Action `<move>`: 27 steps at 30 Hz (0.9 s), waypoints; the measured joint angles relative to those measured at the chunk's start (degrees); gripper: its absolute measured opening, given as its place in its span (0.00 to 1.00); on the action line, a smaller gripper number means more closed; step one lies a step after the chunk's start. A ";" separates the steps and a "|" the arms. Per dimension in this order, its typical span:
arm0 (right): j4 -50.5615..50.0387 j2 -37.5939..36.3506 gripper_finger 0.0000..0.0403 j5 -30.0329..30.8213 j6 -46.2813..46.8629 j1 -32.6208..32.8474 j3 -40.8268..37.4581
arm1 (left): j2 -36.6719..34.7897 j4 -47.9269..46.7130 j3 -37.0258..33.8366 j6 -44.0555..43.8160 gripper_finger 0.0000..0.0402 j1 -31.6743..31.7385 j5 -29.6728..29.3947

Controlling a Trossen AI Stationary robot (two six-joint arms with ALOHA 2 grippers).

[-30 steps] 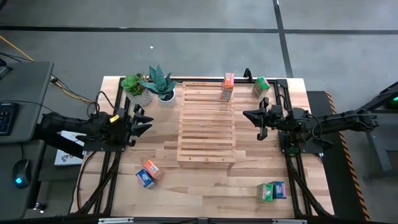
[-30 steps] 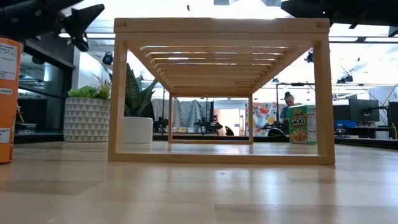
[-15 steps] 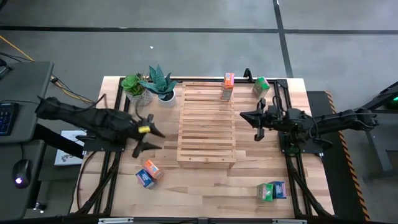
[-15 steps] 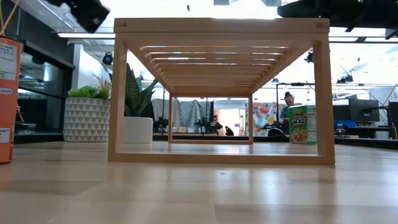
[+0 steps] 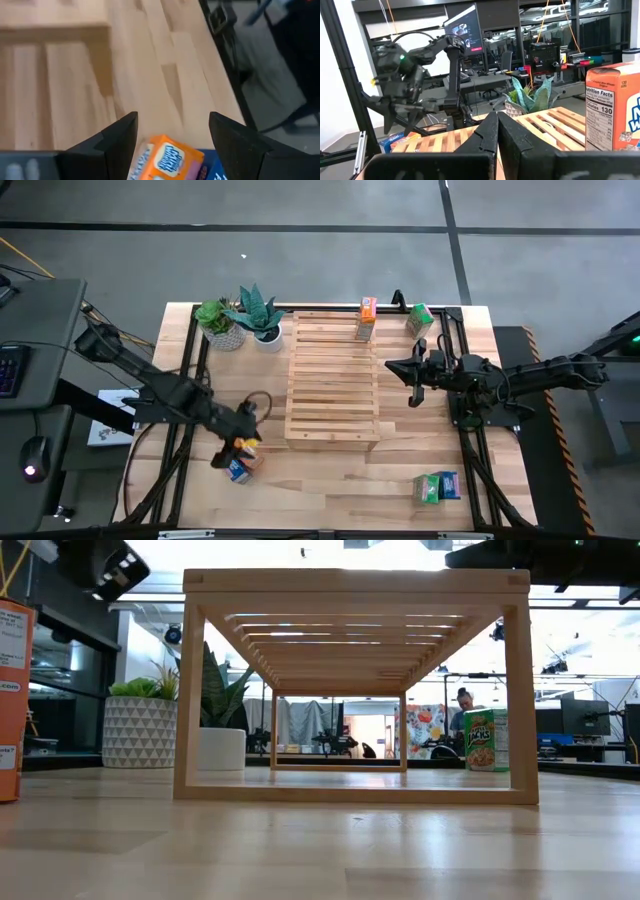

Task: Stack cereal on shelf
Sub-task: Put the orange cereal box on the shelf aligned with the other orange cereal box

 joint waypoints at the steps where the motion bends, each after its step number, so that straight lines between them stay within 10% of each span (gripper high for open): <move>1: -0.06 0.00 0.00 0.00 0.01 0.00 0.00 | 0.87 -0.02 0.00 0.00 0.59 -0.82 -0.56; 11: -0.39 0.00 0.00 0.00 0.01 0.00 0.00 | 5.93 -9.36 5.14 2.93 0.59 -6.63 -10.40; 27: -1.70 0.02 0.00 0.00 0.21 0.00 0.00 | 9.90 -11.95 6.12 2.06 0.59 -9.50 -9.79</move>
